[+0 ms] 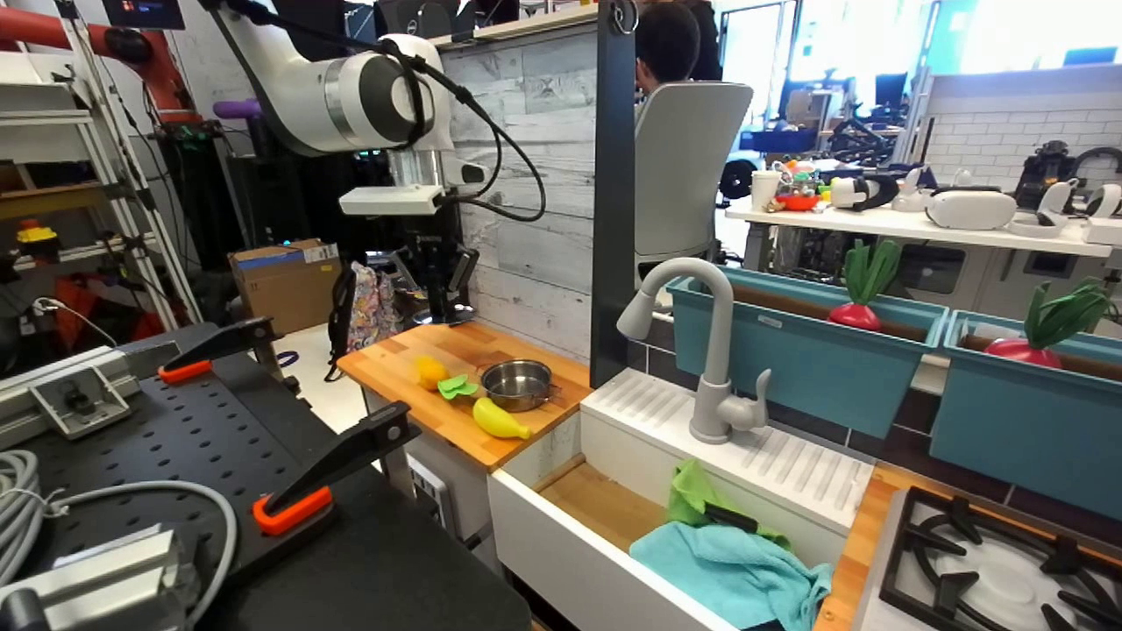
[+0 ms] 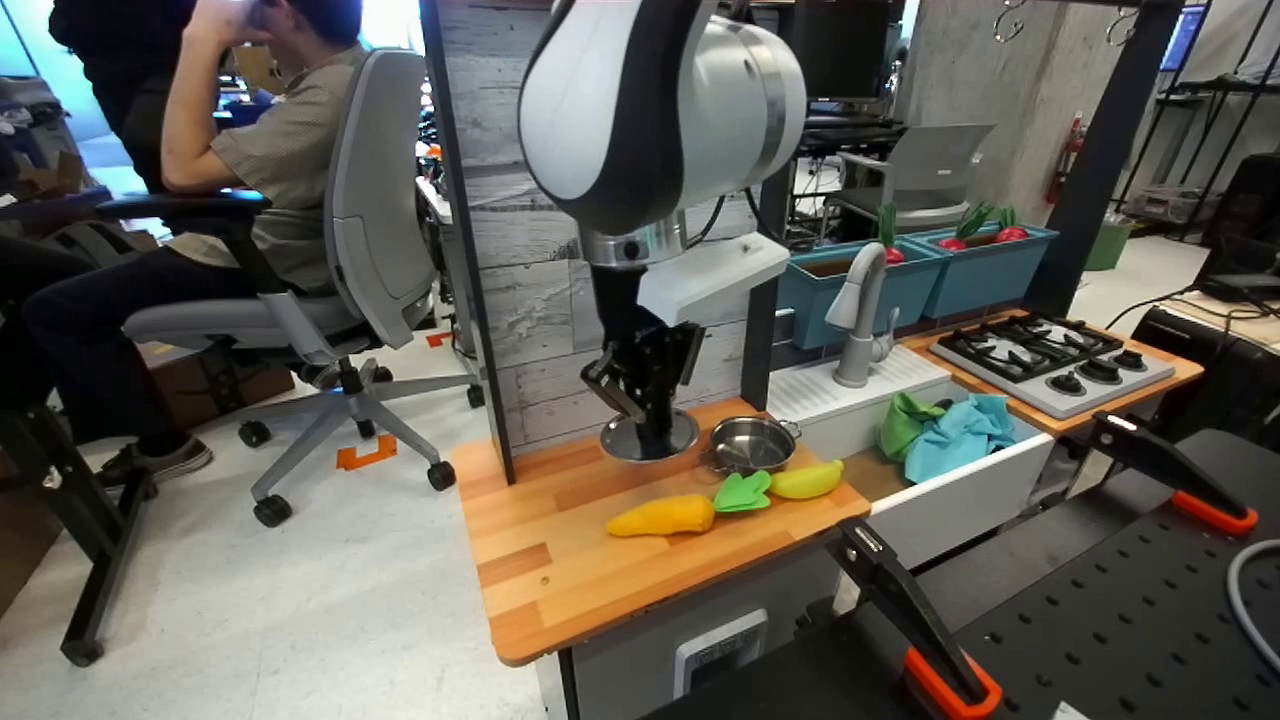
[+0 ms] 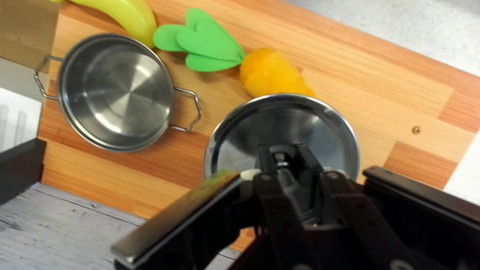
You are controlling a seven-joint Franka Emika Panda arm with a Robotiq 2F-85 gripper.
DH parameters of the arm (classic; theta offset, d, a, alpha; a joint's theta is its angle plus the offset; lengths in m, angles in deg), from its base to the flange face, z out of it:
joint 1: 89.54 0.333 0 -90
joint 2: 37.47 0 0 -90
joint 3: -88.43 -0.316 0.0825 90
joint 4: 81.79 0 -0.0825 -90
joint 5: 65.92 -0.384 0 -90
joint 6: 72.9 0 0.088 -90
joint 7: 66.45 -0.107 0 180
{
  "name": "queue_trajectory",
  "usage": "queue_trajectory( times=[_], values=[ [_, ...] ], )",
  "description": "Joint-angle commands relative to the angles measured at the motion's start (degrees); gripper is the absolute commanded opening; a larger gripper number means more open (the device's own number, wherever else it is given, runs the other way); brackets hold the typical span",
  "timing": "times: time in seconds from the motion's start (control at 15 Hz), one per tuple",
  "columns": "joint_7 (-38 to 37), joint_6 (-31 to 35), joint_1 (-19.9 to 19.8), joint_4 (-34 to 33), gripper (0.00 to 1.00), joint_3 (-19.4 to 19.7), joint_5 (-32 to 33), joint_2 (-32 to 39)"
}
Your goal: Put the lid on the pot
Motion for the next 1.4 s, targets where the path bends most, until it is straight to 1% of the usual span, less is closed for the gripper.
queue_trajectory(
  times=[0.0, 0.2, 0.47, 0.73, 1.07, 1.33],
  values=[
    [1.35, -0.78, -3.65, 4.63, 0.05, 0.84, 0.93, -3.37],
    [2.58, -1.33, -6.31, 2.92, 0.05, 2.25, 1.14, -1.45],
    [2.82, -0.35, -8.13, 0.67, 0.05, 3.95, 1.53, 1.31],
    [3.64, 0.3, -9.97, -1.07, 0.05, 3.93, 0.97, 4.24],
    [4.36, 0.65, -10.45, -4.7, 0.05, 3.91, 1.21, 8.18],
    [2.85, 2.73, -8.98, -5.0, 0.05, 4.63, 1.63, 8.38]
  ],
)
